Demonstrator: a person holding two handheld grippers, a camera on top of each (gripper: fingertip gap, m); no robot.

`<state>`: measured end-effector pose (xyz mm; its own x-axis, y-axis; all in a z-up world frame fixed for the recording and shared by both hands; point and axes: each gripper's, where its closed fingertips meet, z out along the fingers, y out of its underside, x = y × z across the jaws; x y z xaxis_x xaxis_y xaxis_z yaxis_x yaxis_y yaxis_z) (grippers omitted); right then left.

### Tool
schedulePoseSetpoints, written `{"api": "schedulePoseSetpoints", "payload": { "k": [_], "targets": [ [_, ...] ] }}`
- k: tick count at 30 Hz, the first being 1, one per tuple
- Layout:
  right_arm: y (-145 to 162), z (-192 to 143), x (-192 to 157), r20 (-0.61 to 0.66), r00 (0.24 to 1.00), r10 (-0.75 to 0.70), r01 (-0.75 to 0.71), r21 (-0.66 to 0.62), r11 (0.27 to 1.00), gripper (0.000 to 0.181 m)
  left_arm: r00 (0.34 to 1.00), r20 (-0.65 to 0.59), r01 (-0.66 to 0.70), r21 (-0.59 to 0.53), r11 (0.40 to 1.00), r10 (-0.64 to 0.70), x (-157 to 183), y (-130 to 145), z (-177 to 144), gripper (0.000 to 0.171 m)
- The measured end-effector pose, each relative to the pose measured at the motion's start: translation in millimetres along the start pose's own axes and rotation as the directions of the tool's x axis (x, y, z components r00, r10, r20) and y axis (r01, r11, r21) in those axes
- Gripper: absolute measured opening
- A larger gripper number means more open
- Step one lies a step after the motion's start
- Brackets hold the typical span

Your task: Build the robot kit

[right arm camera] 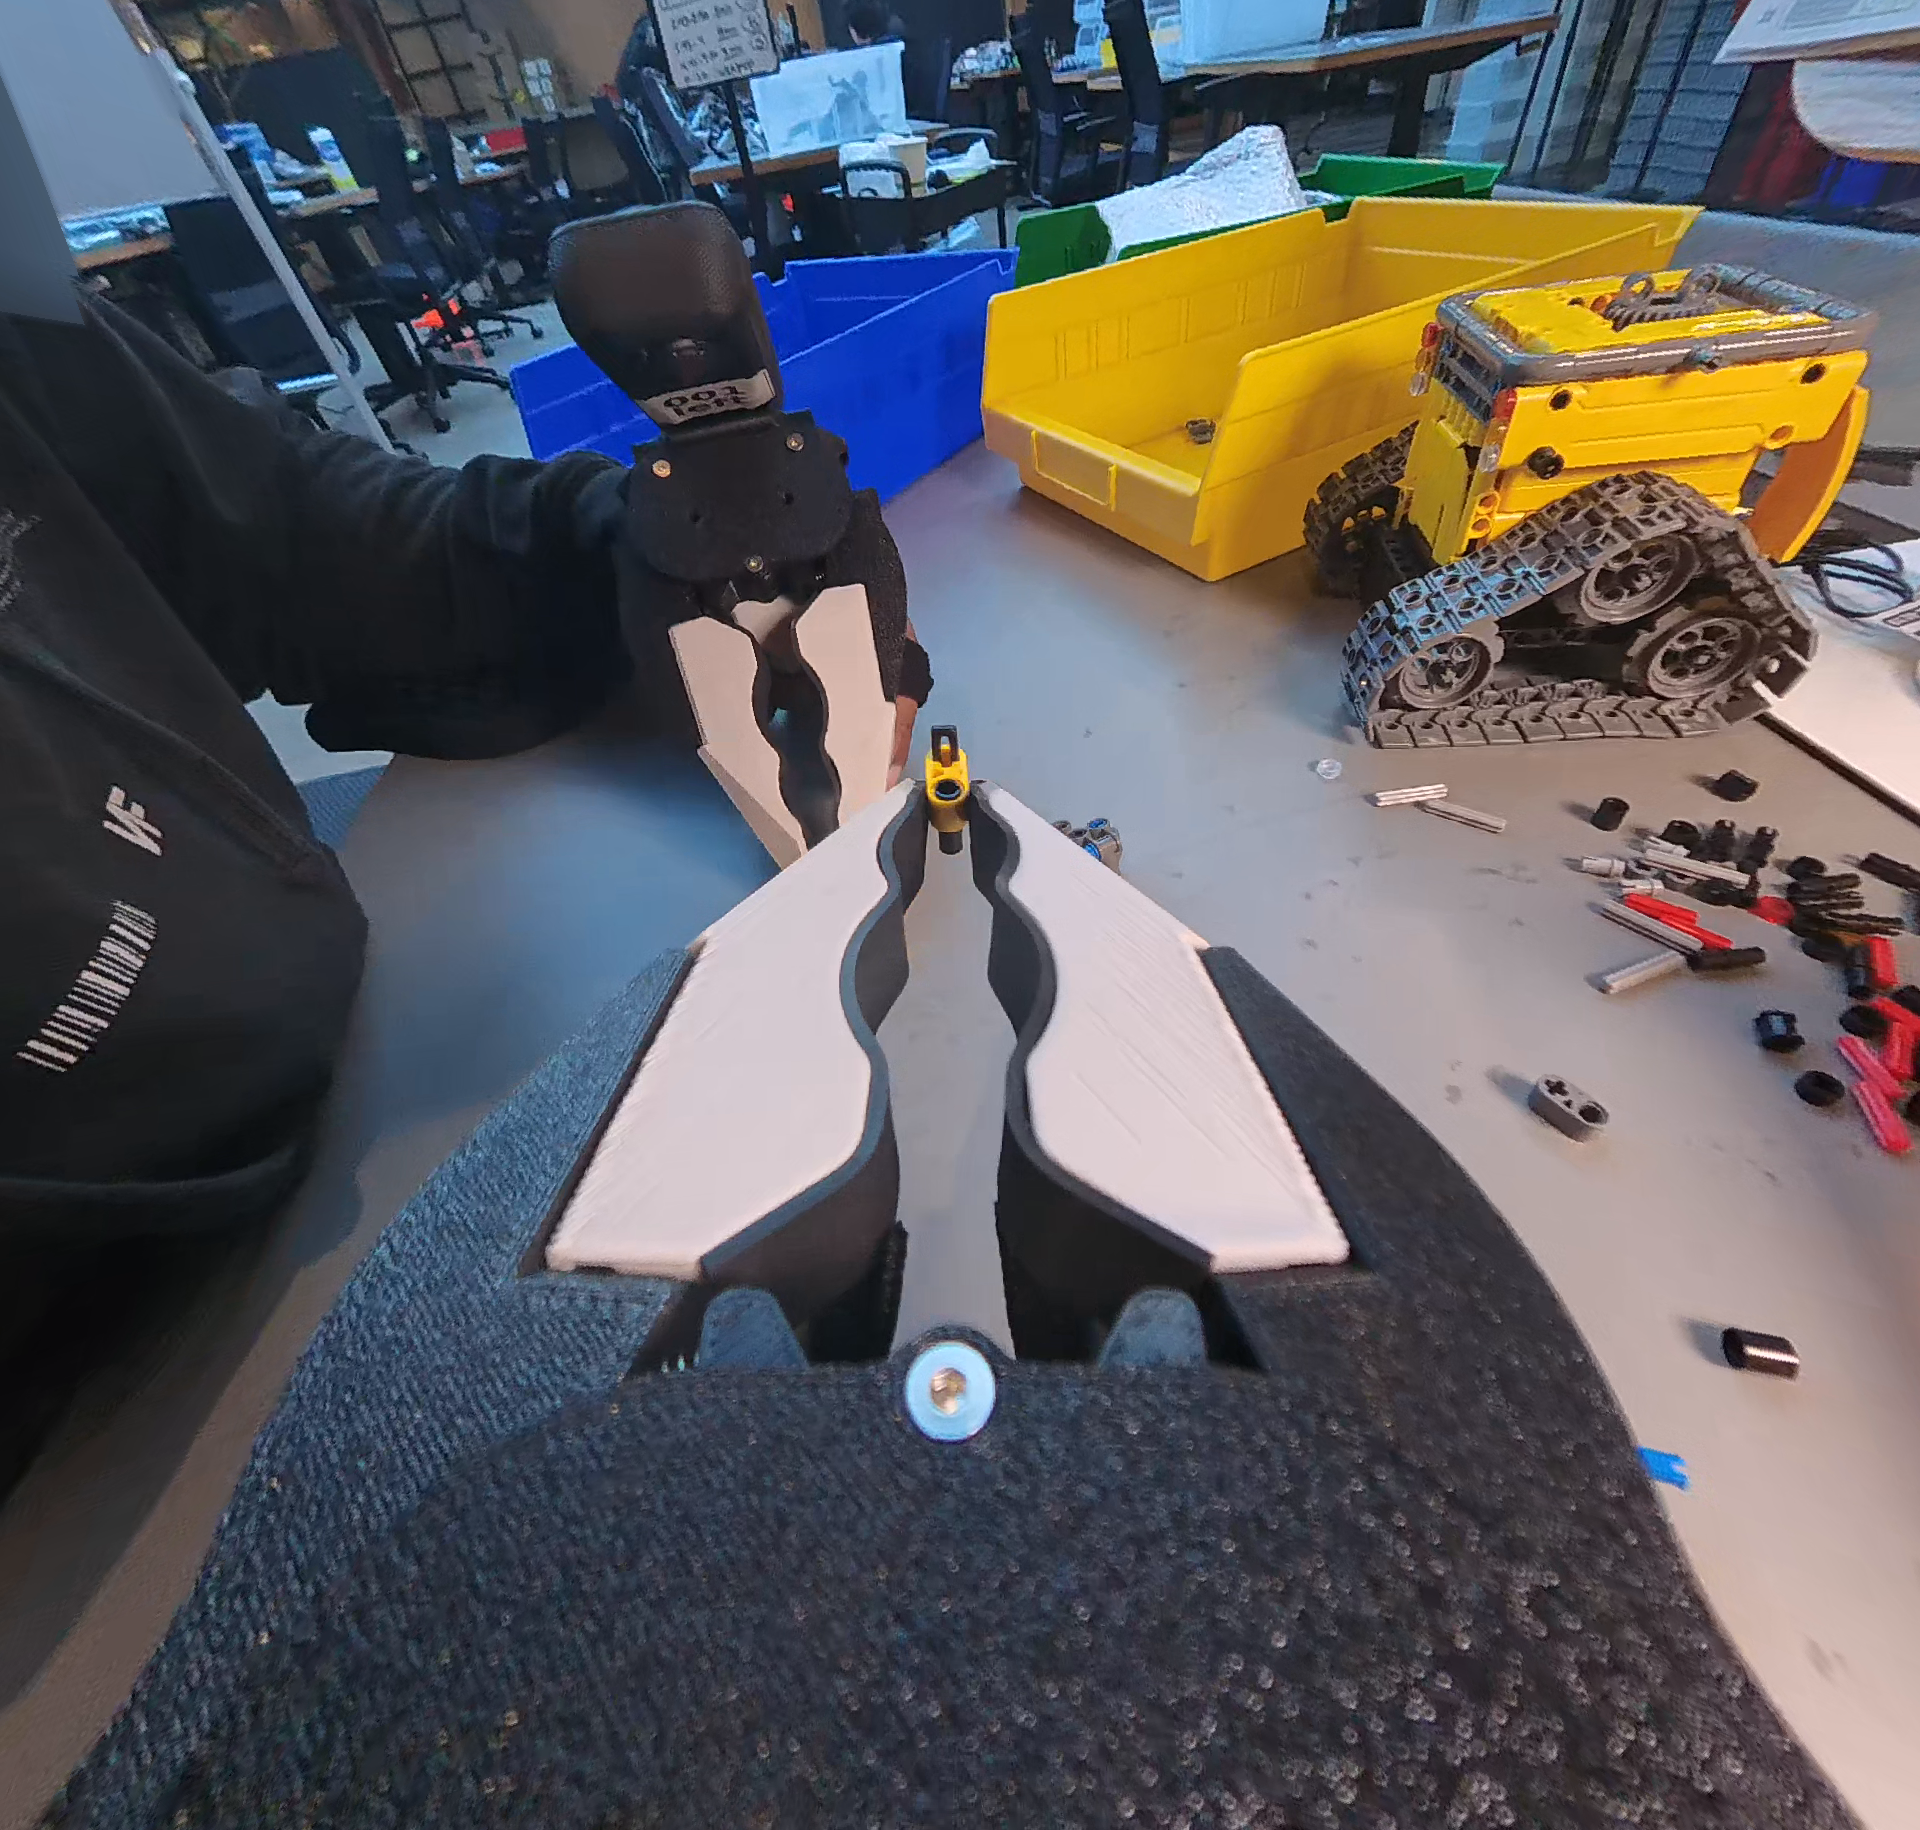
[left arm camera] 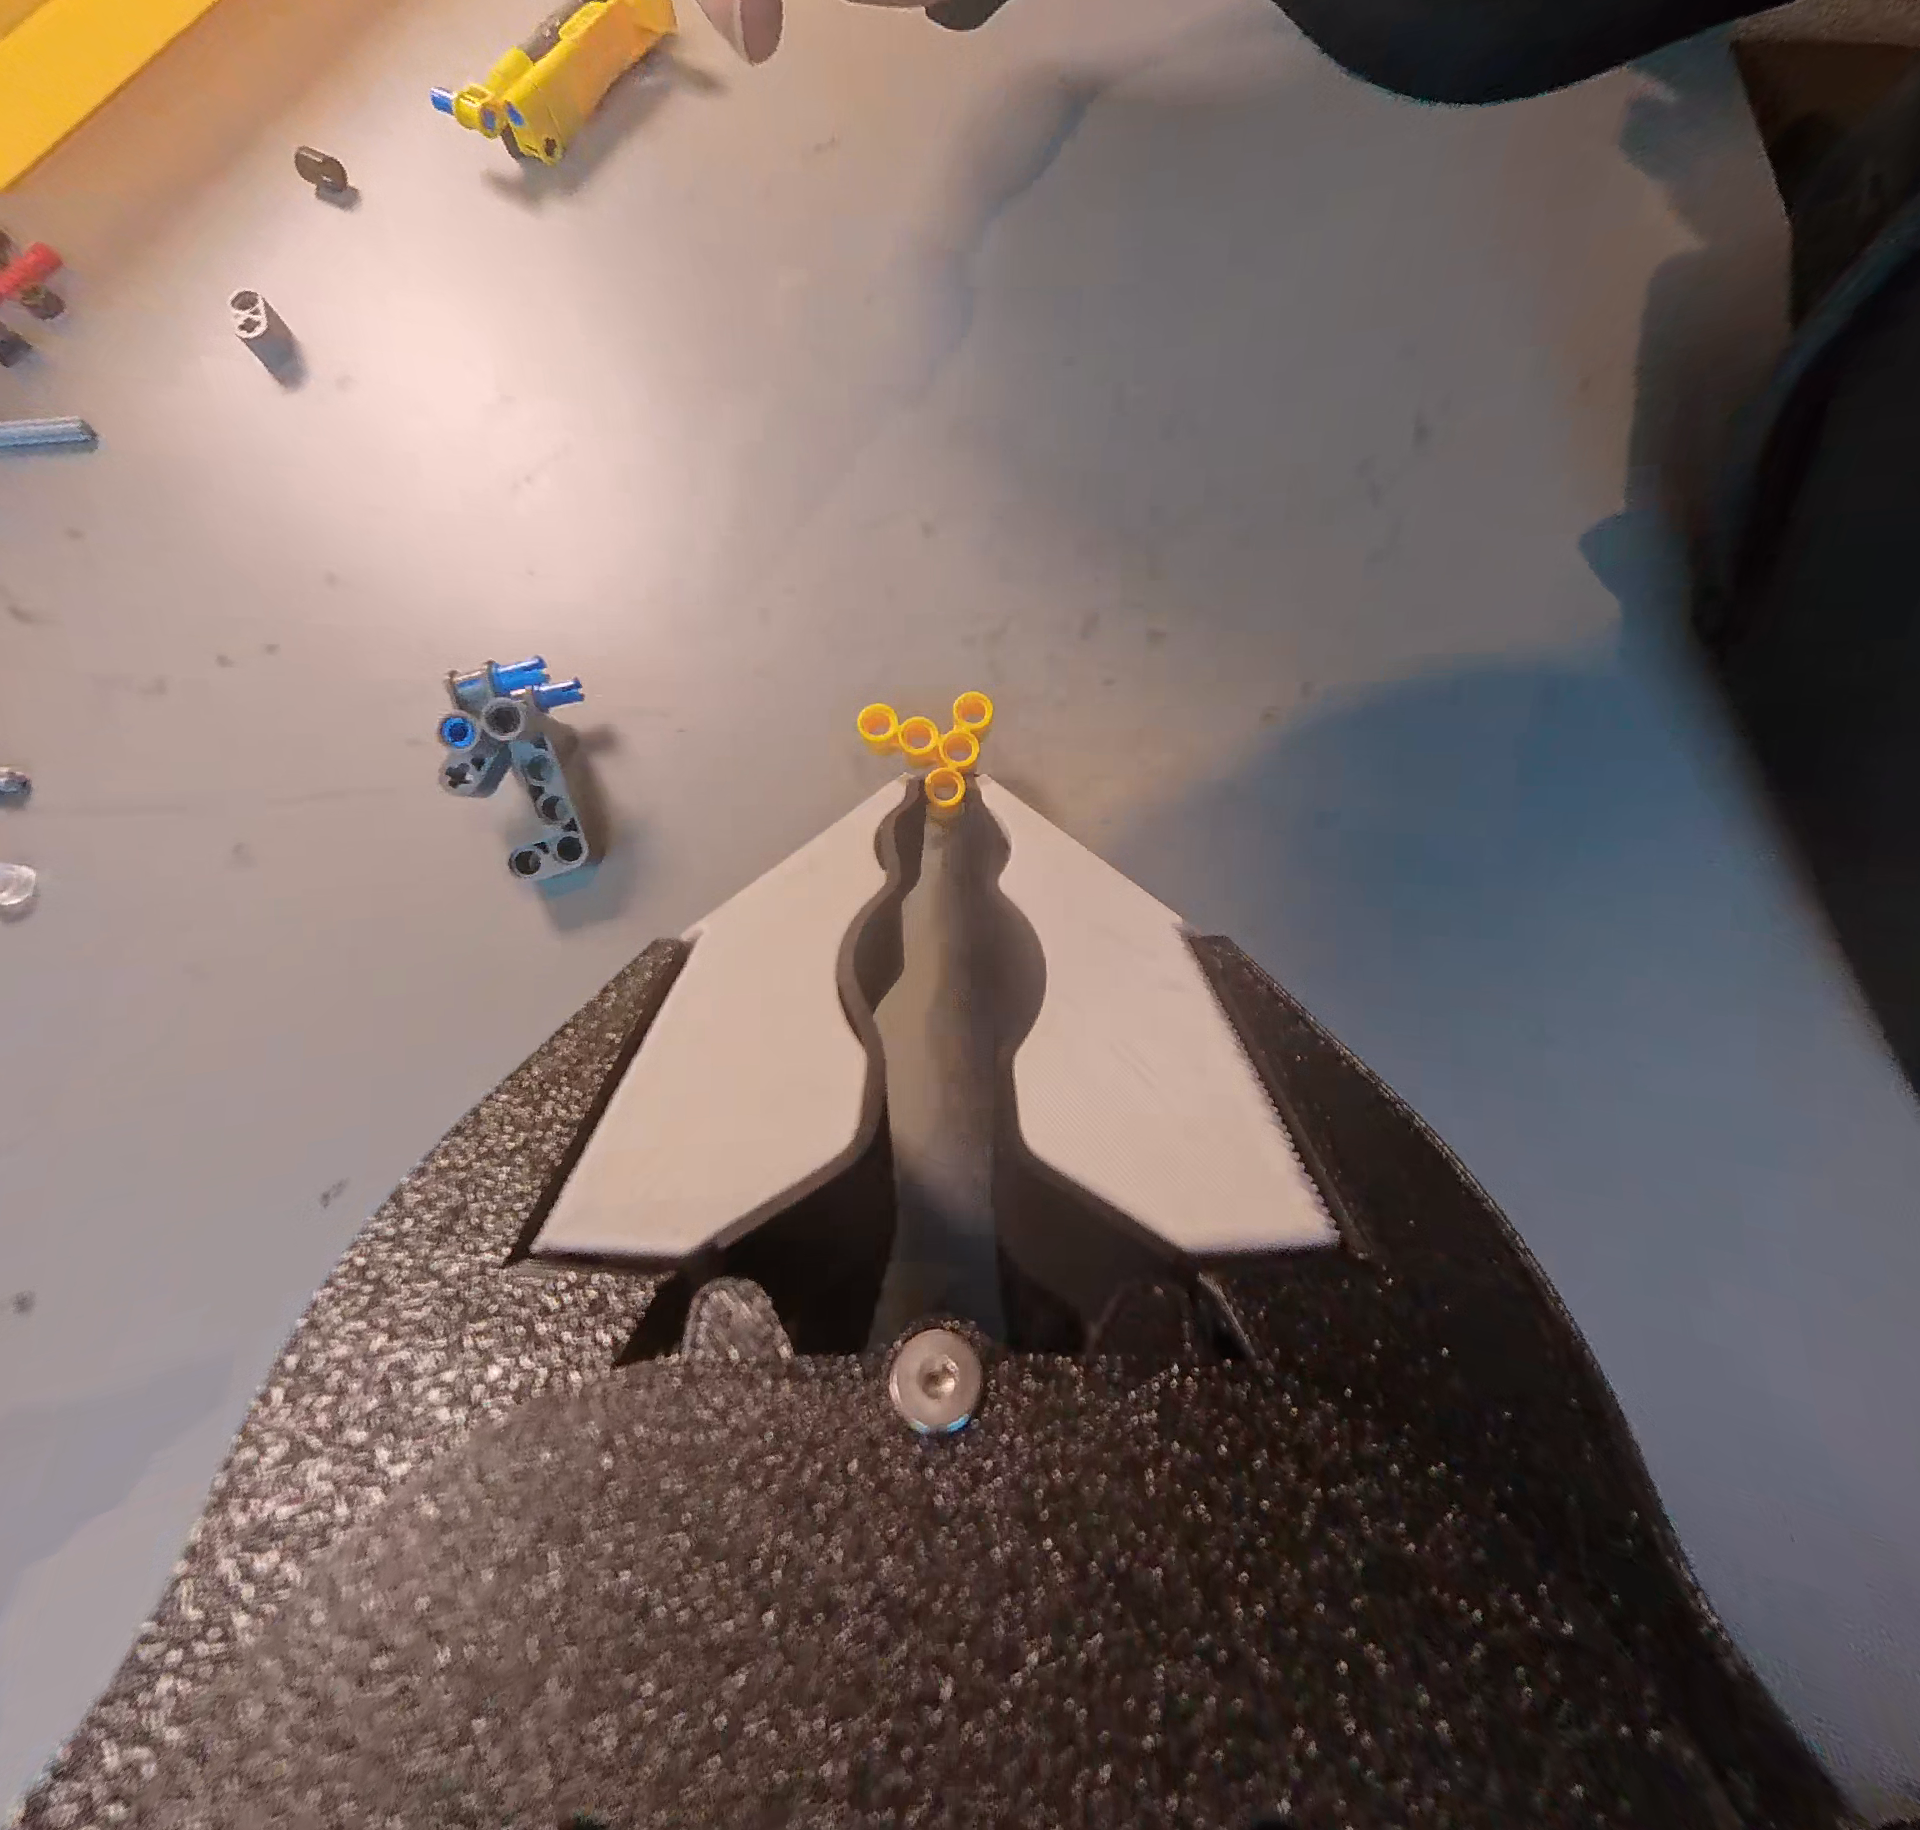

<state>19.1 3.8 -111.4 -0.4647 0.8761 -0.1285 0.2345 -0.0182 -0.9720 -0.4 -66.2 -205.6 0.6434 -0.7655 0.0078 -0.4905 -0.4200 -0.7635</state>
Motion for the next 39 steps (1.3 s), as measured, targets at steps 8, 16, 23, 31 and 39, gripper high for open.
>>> {"api": "schedulePoseSetpoints", "payload": {
  "k": [8, 16, 23, 31, 39],
  "targets": [
    [7, 1, 4, -0.014, 1.0, 0.01, -0.01, -0.022, 1.0, 0.008, 1.0, 0.0, -0.005, -0.037, 0.999, 0.005, -1, 14, -8, 0.012],
    [10, 3, 4, -0.011, 1.0, 0.022, -0.022, -0.034, 0.999, 0.008, 0.995, 0.094, 0.04, -0.012, 0.999, -0.039, -16, 10, -10, 0.009],
    [13, 3, 0, -0.004, 1.0, 0.002, -0.002, -0.061, 0.998, 0.008, 0.996, 0.045, 0.077, 0.032, 0.997, -0.078, -14, 0, -21, 0.018],
    [15, 5, -2, 0.012, 1.0, 0.016, -0.015, -0.07, 0.997, 0.008, 0.999, -0.037, -0.034, -0.069, 0.997, 0.031, 3, 10, 0, 0.006],
    [14, 2, -3, 0.026, 0.999, 0.024, -0.022, -0.063, 0.998, 0.008, 0.917, -0.333, -0.268, -0.101, 0.958, 0.221, 24, 3, 10, 0.006]
  ]
}}
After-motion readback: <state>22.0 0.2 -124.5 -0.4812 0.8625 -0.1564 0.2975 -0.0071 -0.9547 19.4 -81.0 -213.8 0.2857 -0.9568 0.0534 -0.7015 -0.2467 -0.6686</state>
